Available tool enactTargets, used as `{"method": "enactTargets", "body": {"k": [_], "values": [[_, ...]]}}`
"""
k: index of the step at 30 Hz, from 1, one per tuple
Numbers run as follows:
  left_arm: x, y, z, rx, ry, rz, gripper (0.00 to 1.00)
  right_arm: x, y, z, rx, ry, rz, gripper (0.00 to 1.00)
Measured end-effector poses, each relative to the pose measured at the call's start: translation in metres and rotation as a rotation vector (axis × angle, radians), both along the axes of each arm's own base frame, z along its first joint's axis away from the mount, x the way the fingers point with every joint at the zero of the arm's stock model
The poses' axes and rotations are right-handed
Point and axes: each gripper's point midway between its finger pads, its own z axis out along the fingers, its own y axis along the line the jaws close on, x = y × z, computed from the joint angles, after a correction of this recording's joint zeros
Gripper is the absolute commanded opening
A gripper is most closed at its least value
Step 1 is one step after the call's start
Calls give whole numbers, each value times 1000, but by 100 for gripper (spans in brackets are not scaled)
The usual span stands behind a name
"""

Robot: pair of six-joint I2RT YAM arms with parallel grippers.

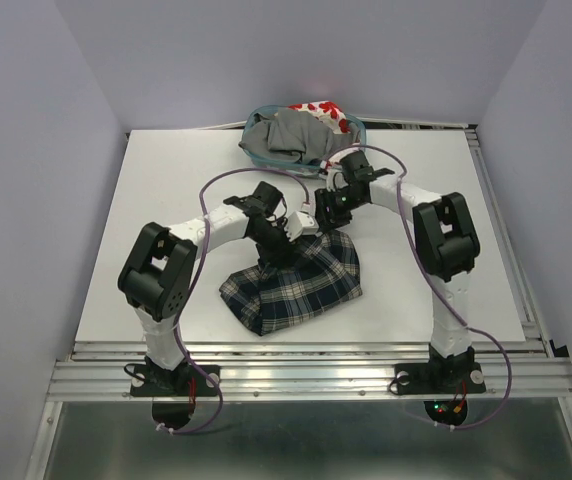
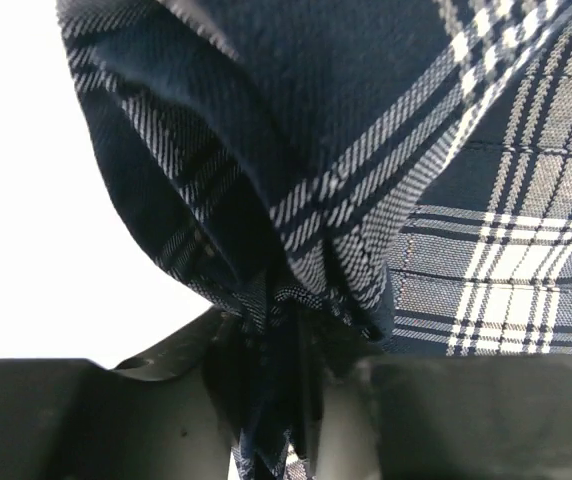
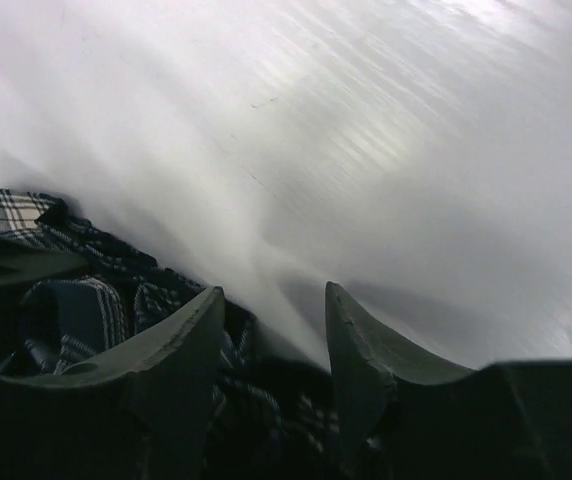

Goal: Fold and stack the skirts
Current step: Fold the skirt

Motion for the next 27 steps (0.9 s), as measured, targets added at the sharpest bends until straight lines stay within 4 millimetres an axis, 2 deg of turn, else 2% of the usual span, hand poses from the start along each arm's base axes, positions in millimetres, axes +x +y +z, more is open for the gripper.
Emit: {"method": "enactTargets", "body": {"k": [3, 4, 6, 7, 9, 10, 11, 12, 13, 15, 17, 20, 21, 23, 24, 25, 27], "values": [[4, 1, 1, 6, 7, 24, 46, 6, -20, 14, -43, -33, -34, 56], [6, 1, 2, 10, 14, 34, 51, 8, -29, 22, -55, -52, -49, 57], [12, -1, 7, 11, 20, 51, 54, 9, -46, 39, -75, -100, -56, 57], [16, -1, 15, 10, 24, 67, 54, 7, -53, 51, -81, -128, -55, 60], [26, -4, 30, -2, 12, 86, 68, 4, -70, 79, -94, -198, -53, 61], [29, -4, 35, -6, 8, 96, 68, 1, -73, 88, -96, -225, -45, 61], [39, -5, 48, -18, -13, 115, 69, -4, -76, 108, -92, -273, -27, 60], [45, -5, 56, -25, -28, 128, 80, -8, -77, 122, -86, -308, -13, 59], [51, -3, 67, -32, -46, 145, 84, -14, -76, 135, -74, -341, 9, 58], [58, 0, 86, -44, -77, 173, 83, -25, -75, 157, -52, -389, 45, 55], [62, 5, 112, -68, -118, 202, 75, -40, -72, 174, -15, -420, 84, 52], [53, 12, 145, -114, -152, 226, 65, -63, -65, 182, 57, -405, 139, 51], [45, 10, 158, -154, -152, 220, 57, -72, -61, 182, 85, -387, 158, 51], [34, 6, 169, -205, -141, 208, 52, -92, -52, 177, 139, -334, 191, 55], [20, 5, 172, -243, -122, 191, 50, -102, -46, 172, 166, -302, 208, 56], [12, 4, 170, -260, -96, 183, 50, -111, -39, 168, 188, -268, 224, 57], [-7, 1, 151, -285, -9, 181, 50, -137, -21, 153, 235, -173, 269, 58]]}}
